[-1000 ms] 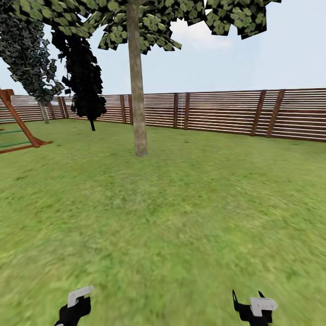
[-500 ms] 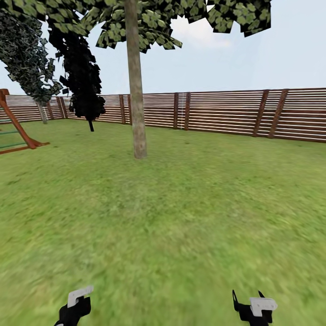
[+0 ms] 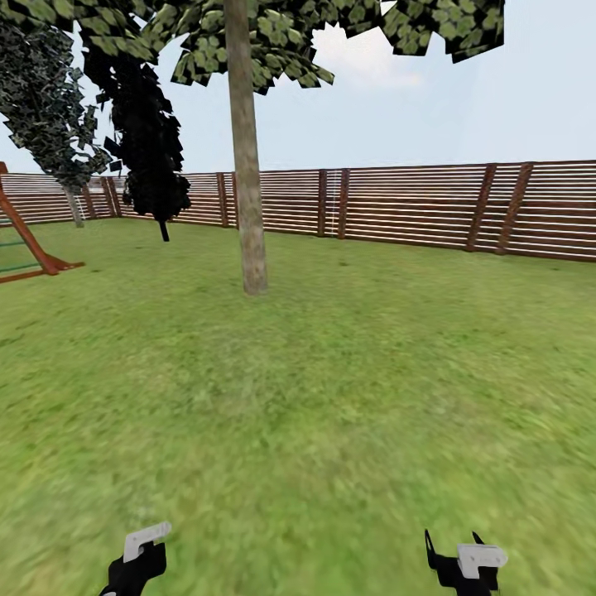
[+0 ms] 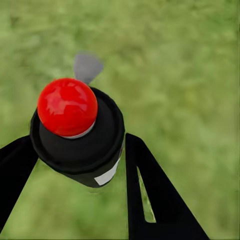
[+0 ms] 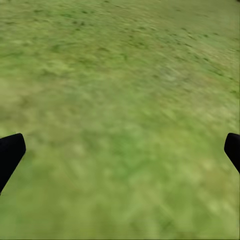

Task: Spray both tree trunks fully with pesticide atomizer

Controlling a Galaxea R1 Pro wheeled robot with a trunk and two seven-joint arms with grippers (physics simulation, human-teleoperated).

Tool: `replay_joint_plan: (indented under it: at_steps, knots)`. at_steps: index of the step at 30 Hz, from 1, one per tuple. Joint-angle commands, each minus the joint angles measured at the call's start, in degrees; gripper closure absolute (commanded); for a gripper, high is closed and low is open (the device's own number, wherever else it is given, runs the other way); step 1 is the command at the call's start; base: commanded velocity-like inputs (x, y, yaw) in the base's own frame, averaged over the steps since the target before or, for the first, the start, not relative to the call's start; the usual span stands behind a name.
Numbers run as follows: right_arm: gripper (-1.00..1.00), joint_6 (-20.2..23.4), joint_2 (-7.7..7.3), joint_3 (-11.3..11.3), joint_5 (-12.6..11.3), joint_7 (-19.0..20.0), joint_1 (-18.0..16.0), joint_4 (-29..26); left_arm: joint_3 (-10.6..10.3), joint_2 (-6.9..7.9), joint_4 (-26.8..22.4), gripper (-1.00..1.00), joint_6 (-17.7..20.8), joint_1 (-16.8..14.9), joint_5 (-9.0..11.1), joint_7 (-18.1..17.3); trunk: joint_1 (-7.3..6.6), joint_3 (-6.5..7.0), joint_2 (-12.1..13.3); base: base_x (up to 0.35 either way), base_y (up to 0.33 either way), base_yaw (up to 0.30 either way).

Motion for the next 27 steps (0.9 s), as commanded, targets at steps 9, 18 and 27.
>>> replay_joint_plan:
  at_steps: [9,18,27]
  knots:
    - [-1.0,-0.1,-0.01,0.3,0.3,-0.5,0.0,0.0,-0.3,0.0,0.0,1.0,-0.2,0.0,0.5,-0.1,0.02,-0.06,0.0,0.331,0.0,0.0]
    - [-1.0,-0.1,-0.01,0.3,0.3,-0.5,0.0,0.0,-0.3,0.01,0.0,1.0,-0.2,0.0,0.5,-0.1,0.02,-0.06,0.0,0.331,0.0,0.0]
    - [-1.0,-0.1,-0.01,0.3,0.3,-0.5,0.0,0.0,-0.3,0.02,0.0,1.0,-0.2,0.0,0.5,-0.2,0.02,-0.06,0.0,0.331,0.0,0.0]
